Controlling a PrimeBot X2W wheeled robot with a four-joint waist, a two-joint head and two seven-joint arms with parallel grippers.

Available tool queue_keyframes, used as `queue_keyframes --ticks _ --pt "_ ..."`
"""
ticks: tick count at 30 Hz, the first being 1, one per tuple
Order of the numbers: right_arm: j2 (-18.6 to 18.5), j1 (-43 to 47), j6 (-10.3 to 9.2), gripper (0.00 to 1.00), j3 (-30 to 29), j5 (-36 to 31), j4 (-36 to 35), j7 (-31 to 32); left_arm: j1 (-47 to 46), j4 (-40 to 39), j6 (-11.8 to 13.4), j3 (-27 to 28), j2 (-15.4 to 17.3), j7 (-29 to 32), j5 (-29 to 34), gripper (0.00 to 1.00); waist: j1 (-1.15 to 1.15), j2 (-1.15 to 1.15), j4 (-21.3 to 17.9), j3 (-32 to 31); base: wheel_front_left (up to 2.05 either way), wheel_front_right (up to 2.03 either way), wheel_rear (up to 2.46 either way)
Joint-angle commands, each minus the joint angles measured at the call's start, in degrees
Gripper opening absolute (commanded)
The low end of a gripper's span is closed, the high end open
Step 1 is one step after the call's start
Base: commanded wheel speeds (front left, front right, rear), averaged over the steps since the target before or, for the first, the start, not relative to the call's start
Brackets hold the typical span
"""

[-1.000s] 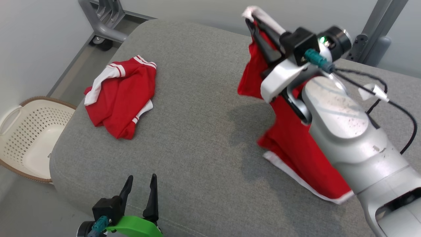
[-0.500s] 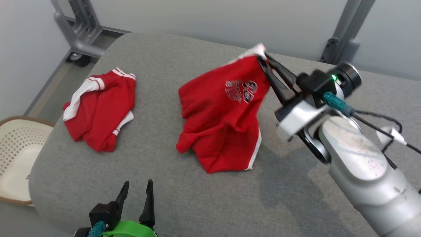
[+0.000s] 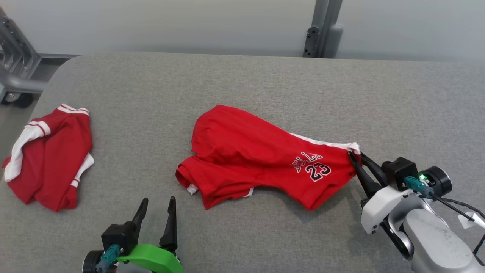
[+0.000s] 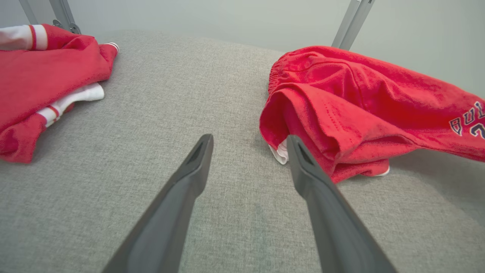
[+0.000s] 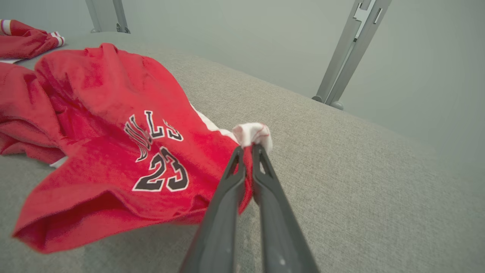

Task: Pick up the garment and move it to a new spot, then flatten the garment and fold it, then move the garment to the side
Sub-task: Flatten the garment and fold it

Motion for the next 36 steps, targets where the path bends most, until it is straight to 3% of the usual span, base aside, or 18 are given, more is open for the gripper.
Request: queue_keyframes --ticks 1,7,11,15,20,26,36 --pt "0.9 0.7 -0.06 1.0 -1.7 -0.3 0.2 -0.2 -1.2 0.1 -0.2 0.2 0.2 0.0 -0.2 1.0 0.0 0.0 -1.9 0.0 0.0 0.0 0.0" --pt "5.4 2.6 -0.06 1.0 -9.4 -3.9 -2.1 -0.2 -5.7 1.1 -0.2 1.1 0.2 0.0 -0.4 1.0 0.0 0.0 -3.9 0.8 0.0 0.0 0.0" --pt "7.5 3.5 -0.06 1.0 -11.1 -5.7 -3.2 -0.2 -13.0 5.6 -0.5 -0.1 0.2 0.0 -0.3 1.0 0.0 0.0 -5.0 1.5 0.0 0.0 0.0" --pt "9.0 3.4 -0.06 1.0 -11.1 -6.7 -3.6 -0.2 -23.4 14.2 -0.7 -1.8 0.2 0.8 0.0 1.0 0.0 0.0 -6.6 2.4 0.0 0.0 0.0" --pt "10.3 2.3 -0.06 1.0 -10.0 -7.1 -3.8 -0.2 -35.8 24.6 -0.5 -3.9 0.2 6.9 0.3 1.0 0.0 0.0 -8.9 4.1 0.0 0.0 0.0" --pt "11.0 1.1 -0.06 1.0 -8.8 -7.1 -4.0 -0.2 -44.0 34.1 -0.3 -5.7 0.2 13.5 -0.6 1.0 0.0 0.0 -11.2 6.0 0.0 0.0 0.0" --pt "11.8 -0.5 -0.06 1.0 -8.0 -7.4 -4.7 -0.2 -51.3 44.7 -0.4 -5.7 1.3 19.1 -1.7 1.0 0.0 0.0 -13.5 8.6 0.0 0.0 0.0"
